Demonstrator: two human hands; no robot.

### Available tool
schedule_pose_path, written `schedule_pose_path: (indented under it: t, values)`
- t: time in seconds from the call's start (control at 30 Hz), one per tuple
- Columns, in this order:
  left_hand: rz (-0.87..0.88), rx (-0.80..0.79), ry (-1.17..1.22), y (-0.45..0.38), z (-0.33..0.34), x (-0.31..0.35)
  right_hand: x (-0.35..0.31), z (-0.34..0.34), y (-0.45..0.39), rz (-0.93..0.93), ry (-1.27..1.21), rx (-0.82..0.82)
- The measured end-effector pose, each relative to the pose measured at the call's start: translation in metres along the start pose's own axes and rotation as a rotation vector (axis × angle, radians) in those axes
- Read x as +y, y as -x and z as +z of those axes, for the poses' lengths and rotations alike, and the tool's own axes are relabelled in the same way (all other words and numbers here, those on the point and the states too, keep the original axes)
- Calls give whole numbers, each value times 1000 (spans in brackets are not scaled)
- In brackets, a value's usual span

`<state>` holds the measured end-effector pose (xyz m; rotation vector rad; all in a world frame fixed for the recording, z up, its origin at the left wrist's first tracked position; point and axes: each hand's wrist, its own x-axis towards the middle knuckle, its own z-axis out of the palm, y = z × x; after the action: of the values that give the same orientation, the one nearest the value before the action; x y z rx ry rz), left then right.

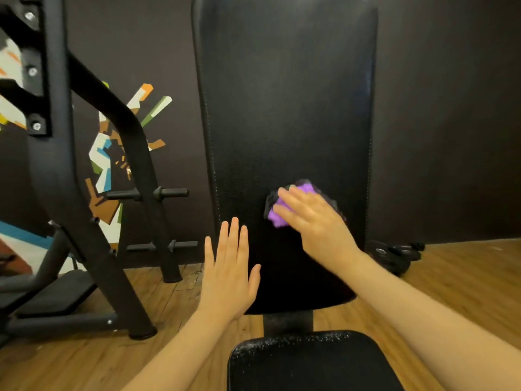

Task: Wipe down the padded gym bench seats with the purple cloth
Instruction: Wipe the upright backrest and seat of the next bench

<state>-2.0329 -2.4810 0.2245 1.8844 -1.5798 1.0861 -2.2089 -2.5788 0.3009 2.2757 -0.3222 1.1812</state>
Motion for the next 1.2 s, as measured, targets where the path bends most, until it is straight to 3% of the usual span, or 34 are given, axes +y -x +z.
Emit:
schedule_pose_path:
  t: [0.17,0.27,0.43,0.53,0.67,1.03,1.2]
  values:
    - [-5,50,-46,-44,-20,-6,48,-16,-58,240,90,149]
    - [-29,56,-56,-74,-33,-3,49,-4,-42,306,71,169]
    - [-159,-65,6,-89,-41,15,29,1,29,224,20,-146]
    - [-149,-162,-12,-88,-51,15,40,-17,18,156,-30,-257]
    - [-94,-288,5,-111,-84,7,49,-56,-46,167,-88,-319]
    - [-131,-226,53,-320,-238,-65,103,-155,-288,237,-164,-240]
    - [-113,-442,156,-358,-272,-80,123,-166,-354,337,-188,-402]
